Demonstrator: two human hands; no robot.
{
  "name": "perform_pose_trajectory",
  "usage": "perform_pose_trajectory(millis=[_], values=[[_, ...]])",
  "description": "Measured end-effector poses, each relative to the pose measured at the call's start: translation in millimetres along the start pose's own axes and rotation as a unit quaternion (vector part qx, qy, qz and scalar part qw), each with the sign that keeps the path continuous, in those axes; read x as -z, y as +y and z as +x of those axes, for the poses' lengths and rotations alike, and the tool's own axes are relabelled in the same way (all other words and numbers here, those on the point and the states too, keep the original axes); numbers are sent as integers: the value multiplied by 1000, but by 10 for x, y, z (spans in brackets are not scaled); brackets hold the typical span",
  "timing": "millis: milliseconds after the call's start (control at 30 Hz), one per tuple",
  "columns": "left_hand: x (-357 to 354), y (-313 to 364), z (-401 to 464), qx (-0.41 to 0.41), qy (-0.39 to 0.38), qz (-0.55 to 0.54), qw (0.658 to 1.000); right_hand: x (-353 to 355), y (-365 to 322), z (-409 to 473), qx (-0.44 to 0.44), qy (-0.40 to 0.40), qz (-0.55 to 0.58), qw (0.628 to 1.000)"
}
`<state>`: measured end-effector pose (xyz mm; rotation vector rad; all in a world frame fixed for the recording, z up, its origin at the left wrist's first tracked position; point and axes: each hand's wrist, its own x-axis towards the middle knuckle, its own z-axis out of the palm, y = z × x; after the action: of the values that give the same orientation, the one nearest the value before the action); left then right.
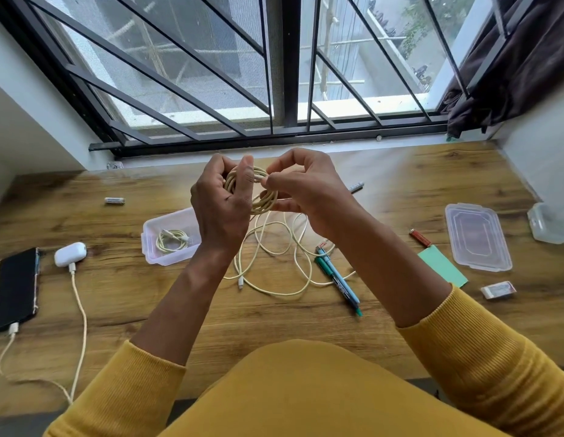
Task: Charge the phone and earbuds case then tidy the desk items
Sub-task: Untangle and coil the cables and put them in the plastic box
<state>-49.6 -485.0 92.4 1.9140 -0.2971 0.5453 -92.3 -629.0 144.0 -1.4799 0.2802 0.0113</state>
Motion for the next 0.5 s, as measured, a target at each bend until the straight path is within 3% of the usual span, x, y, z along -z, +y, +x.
perform_pose_trajectory(millis=[367,500], values=[[-16,89,18,-11,20,4,1000,-4,73,-4,26,-3,35,999],[-22,74,78,20,22,-34,999,21,43,3,-13,-50,170,984]])
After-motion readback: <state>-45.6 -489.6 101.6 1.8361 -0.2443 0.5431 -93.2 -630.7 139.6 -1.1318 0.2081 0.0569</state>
